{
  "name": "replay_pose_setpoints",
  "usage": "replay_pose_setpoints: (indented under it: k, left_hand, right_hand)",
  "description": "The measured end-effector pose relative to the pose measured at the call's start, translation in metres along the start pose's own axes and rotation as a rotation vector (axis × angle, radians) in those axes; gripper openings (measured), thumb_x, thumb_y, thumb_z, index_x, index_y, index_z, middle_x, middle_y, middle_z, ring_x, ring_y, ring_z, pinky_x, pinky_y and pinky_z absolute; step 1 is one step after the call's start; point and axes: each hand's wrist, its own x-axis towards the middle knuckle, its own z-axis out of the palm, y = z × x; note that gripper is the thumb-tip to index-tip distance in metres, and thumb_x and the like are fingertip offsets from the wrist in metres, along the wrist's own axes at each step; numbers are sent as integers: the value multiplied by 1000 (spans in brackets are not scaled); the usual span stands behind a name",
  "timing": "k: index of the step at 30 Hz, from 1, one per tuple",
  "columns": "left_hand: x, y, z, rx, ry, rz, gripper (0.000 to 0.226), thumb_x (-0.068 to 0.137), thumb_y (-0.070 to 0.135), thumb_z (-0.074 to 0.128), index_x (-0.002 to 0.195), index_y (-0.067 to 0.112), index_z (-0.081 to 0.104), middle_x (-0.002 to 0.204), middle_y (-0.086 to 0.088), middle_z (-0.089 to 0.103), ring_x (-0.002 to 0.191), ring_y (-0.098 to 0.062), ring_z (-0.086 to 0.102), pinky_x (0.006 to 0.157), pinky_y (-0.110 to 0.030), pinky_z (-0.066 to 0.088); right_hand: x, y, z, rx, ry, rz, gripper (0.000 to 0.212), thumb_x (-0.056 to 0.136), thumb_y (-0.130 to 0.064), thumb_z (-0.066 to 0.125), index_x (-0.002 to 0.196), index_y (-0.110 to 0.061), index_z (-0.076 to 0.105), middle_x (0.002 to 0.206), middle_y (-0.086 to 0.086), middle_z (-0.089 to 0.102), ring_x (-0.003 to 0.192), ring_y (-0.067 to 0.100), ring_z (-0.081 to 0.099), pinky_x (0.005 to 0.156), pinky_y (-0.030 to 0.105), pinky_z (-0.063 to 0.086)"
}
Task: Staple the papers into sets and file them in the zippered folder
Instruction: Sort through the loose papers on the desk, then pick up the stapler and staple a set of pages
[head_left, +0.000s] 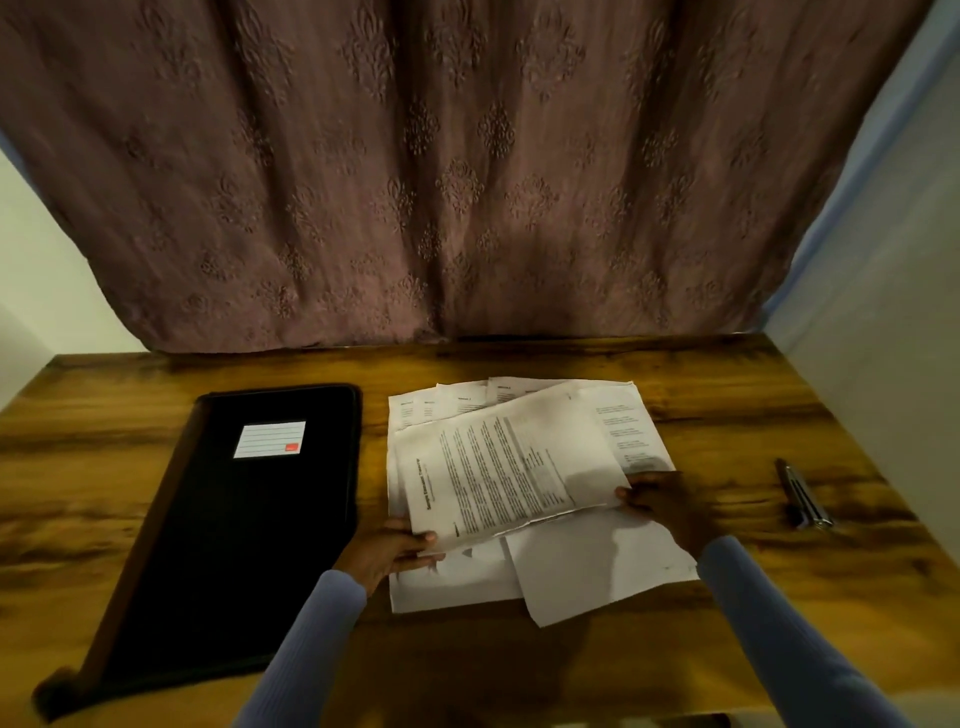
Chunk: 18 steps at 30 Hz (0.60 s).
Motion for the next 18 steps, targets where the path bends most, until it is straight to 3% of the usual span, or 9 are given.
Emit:
replay_pose_setpoints:
  k: [5, 7, 9, 11, 13, 15, 18]
  left_hand:
    - [4, -2, 4, -32, 15, 20, 32, 77, -11, 65, 108, -4, 62, 101, -21, 67, 64, -21, 72, 51, -23, 57]
    - [2, -4, 11, -38, 25, 69, 33, 77, -10, 66, 108, 0, 63, 98, -18, 68, 68, -22, 72, 52, -23, 57]
    - [-2, -3, 21, -71, 36, 120, 30, 76, -11, 66, 103, 3, 64, 97, -18, 68, 74, -27, 71, 52, -24, 57]
    - [-5, 0, 35, -102, 32, 165, 27, 77, -13, 64, 100, 1, 64, 91, -16, 68, 72, -27, 70, 51, -22, 57]
    - [-6, 1, 53, -109, 20, 195, 28, 77, -13, 65, 103, -3, 64, 92, -19, 68, 66, -23, 70, 50, -22, 57]
    - [-7, 1, 71, -140, 7, 207, 29, 77, -14, 64, 105, -6, 64, 94, -20, 67, 62, -21, 69, 50, -22, 56]
    - [-7, -2, 100, -159, -33, 217, 29, 77, -15, 63, 103, 0, 63, 91, -16, 65, 57, -20, 67, 47, -22, 55]
  right_hand:
    - [4, 3, 1, 123, 112, 5, 50, 73, 8, 71, 120, 2, 56, 117, 18, 60, 104, 36, 59, 77, 43, 55]
    - [3, -2, 0, 214, 170, -7, 46, 76, 5, 69, 120, 4, 55, 117, 15, 60, 105, 35, 58, 81, 45, 54]
    - [-1, -8, -1, 328, 248, -21, 30, 82, -1, 65, 111, 4, 59, 108, 15, 62, 99, 33, 61, 76, 43, 55]
    - [-8, -11, -7, 323, 374, -66, 9, 89, -11, 60, 91, -2, 62, 91, 14, 64, 82, 32, 64, 62, 35, 57]
    - [-12, -5, -22, -26, 489, -172, 17, 92, -22, 56, 84, -9, 63, 84, 11, 65, 77, 34, 64, 61, 34, 54]
    - [-19, -3, -39, -551, 526, -211, 22, 91, -35, 51, 90, -18, 64, 88, 6, 67, 81, 30, 65, 65, 34, 51]
    - [-31, -8, -58, -926, 514, -180, 26, 90, -37, 52, 104, -17, 60, 101, 10, 65, 88, 32, 63, 67, 35, 50]
